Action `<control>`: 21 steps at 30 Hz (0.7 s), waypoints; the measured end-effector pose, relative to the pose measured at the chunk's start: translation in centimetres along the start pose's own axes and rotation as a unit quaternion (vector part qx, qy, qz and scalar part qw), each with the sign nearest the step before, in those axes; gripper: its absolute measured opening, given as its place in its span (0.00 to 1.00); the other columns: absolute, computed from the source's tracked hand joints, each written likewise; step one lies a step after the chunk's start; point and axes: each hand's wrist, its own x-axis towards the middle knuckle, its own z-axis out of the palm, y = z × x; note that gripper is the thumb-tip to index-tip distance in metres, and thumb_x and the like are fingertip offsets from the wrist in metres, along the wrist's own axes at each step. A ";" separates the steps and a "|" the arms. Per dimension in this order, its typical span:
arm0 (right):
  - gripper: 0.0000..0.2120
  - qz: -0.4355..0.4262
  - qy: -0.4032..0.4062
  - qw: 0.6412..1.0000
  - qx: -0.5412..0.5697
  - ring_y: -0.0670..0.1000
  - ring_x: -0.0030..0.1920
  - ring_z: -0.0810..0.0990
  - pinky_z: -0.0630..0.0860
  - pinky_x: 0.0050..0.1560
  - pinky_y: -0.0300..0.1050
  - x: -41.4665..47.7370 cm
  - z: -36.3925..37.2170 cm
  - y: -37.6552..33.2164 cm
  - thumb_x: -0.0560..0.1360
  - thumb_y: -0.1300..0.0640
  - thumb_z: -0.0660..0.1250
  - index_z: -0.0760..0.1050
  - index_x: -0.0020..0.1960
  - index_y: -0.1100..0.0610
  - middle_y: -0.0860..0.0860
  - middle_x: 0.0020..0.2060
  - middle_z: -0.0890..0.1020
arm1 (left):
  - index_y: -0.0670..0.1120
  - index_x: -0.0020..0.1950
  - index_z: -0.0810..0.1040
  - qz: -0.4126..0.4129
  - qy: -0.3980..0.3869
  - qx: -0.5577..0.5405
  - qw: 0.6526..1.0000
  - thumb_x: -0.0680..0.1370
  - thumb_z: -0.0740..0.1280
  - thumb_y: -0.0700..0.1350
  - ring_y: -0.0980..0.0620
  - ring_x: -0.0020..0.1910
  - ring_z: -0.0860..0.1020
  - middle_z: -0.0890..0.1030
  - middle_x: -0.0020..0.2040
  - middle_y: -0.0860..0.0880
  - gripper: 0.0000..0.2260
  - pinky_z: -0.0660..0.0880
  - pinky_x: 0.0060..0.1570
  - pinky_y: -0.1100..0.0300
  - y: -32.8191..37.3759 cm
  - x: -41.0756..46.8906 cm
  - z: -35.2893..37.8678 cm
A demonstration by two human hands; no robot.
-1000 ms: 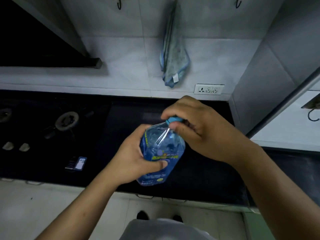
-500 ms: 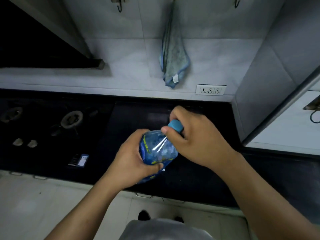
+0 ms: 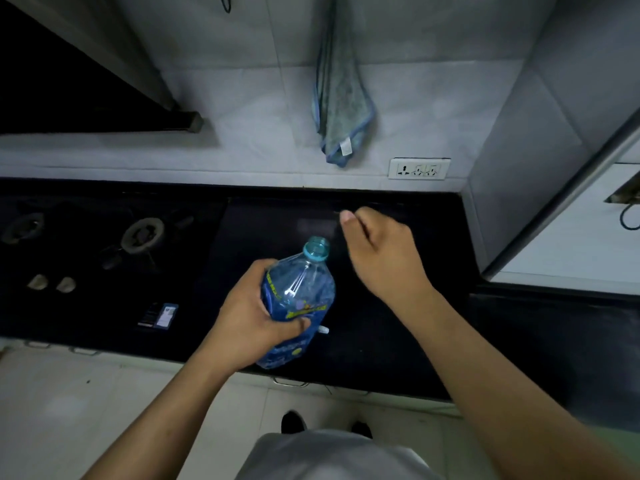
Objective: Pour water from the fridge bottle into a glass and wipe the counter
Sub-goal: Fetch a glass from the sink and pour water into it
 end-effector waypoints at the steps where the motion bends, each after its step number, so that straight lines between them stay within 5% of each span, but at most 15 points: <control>1: 0.22 0.027 -0.005 0.999 -0.024 0.56 0.31 0.74 0.68 0.34 0.48 0.1 0.3 2.0 0.79 0.42 0.58 0.59 0.32 0.52 0.48 0.25 0.68 | 0.64 0.60 0.72 -0.008 0.004 0.009 1.000 0.60 0.83 0.47 0.61 0.53 0.83 0.82 0.55 0.61 0.33 0.78 0.48 0.71 -1.0 0.1 -0.3; 4: 0.20 0.125 -0.100 0.979 -0.126 0.56 0.31 0.77 0.71 0.30 0.47 -1.7 1.7 9.3 0.80 0.45 0.61 0.64 0.33 0.54 0.49 0.27 0.73 | 0.64 0.59 0.72 -0.037 0.020 0.039 0.998 0.62 0.83 0.42 0.63 0.53 0.81 0.82 0.54 0.61 0.34 0.76 0.47 0.74 -4.5 0.1 -1.0; 7: 0.12 0.181 -0.208 0.923 -0.270 0.56 0.42 0.82 0.75 0.37 0.46 -6.2 3.9 16.3 0.82 0.47 0.59 0.74 0.48 0.54 0.52 0.42 0.80 | 0.60 0.61 0.72 -0.079 0.035 0.068 0.994 0.63 0.83 0.39 0.65 0.53 0.80 0.82 0.54 0.56 0.34 0.75 0.49 0.67 -7.7 -0.4 -1.3; 9: 0.15 0.203 -0.235 0.893 -0.325 0.57 0.50 0.81 0.75 0.42 0.47 -9.7 5.0 20.0 0.83 0.47 0.57 0.73 0.61 0.56 0.55 0.54 0.79 | 0.56 0.62 0.72 -0.103 0.037 0.081 0.991 0.64 0.83 0.38 0.66 0.52 0.79 0.81 0.54 0.55 0.33 0.76 0.50 0.65 -9.4 -0.9 -1.2; 12: 0.16 0.240 -0.253 0.870 -0.348 0.57 0.55 0.78 0.76 0.47 0.50 -14.0 5.7 24.1 0.83 0.47 0.56 0.70 0.64 0.56 0.57 0.57 0.75 | 0.58 0.59 0.72 -0.125 0.041 0.093 0.987 0.64 0.82 0.37 0.66 0.51 0.80 0.82 0.53 0.55 0.32 0.78 0.51 0.64 -11.2 -1.8 -0.9; 17: 0.12 0.163 -0.169 0.894 -0.381 0.66 0.44 0.76 0.74 0.40 0.58 -16.8 7.0 26.2 0.75 0.58 0.73 0.75 0.52 0.64 0.65 0.45 0.76 | 0.56 0.59 0.72 -0.151 0.022 0.112 0.982 0.64 0.82 0.38 0.66 0.52 0.79 0.80 0.53 0.57 0.31 0.74 0.44 0.74 -13.2 -2.7 -0.1; 21: 0.24 0.149 -0.157 0.906 -0.364 0.69 0.67 0.68 0.65 0.64 0.68 -17.2 7.1 27.6 0.78 0.44 0.63 0.69 0.67 0.58 0.67 0.66 0.70 | 0.53 0.60 0.71 -0.169 -0.008 0.149 0.974 0.64 0.82 0.38 0.62 0.53 0.79 0.79 0.55 0.54 0.32 0.72 0.46 0.75 -14.4 -2.5 0.6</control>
